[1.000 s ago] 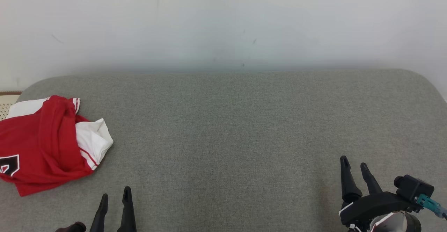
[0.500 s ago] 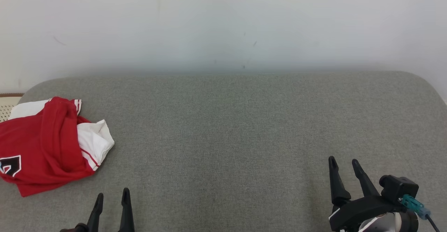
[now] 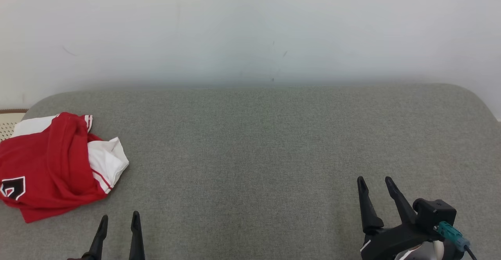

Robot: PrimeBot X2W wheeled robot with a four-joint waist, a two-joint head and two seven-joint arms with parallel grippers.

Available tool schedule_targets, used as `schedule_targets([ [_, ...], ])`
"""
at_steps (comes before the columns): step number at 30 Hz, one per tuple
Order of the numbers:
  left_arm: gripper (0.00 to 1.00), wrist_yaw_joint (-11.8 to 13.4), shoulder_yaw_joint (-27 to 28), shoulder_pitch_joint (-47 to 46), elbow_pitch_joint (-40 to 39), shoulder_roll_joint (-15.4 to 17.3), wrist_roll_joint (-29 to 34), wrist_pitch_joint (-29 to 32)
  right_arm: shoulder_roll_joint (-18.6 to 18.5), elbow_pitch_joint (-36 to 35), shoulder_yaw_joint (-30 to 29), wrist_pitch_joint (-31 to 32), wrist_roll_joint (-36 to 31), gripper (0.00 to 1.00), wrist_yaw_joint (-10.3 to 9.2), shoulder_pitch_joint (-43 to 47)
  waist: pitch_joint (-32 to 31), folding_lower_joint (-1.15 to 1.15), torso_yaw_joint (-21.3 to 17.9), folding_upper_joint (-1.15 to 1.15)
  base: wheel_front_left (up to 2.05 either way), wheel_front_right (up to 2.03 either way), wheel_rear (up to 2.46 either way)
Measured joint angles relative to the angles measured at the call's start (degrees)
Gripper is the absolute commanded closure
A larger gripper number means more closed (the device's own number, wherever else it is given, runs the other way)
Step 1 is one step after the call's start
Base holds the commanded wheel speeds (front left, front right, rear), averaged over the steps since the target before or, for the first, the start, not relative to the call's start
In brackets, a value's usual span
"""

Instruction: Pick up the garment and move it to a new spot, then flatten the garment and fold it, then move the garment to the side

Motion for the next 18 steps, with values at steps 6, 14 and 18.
schedule_targets([
  [6, 0.00, 0.8, 0.1, 0.9, -0.6, 0.1, 2.6, -0.2, 0.1, -1.2, 0.5, -0.5, -2.1, 0.00, 0.00, 1.0, -0.5, 0.00, 0.0, 0.00, 0.00, 0.00, 0.00],
  [14, 0.00, 1.6, 0.1, 1.5, -1.4, 0.8, 6.0, -0.5, 0.1, -3.3, 2.2, -1.2, -5.6, 0.00, 0.00, 2.0, -1.0, 0.00, 0.1, 0.00, 0.00, 0.00, 0.00],
  [18, 0.00, 2.1, 0.1, 1.9, -1.7, 1.0, 7.7, -0.7, 0.1, -3.9, 2.7, -1.7, -6.8, 0.00, 0.00, 2.4, -1.1, 0.00, 0.3, 0.00, 0.00, 0.00, 0.00],
])
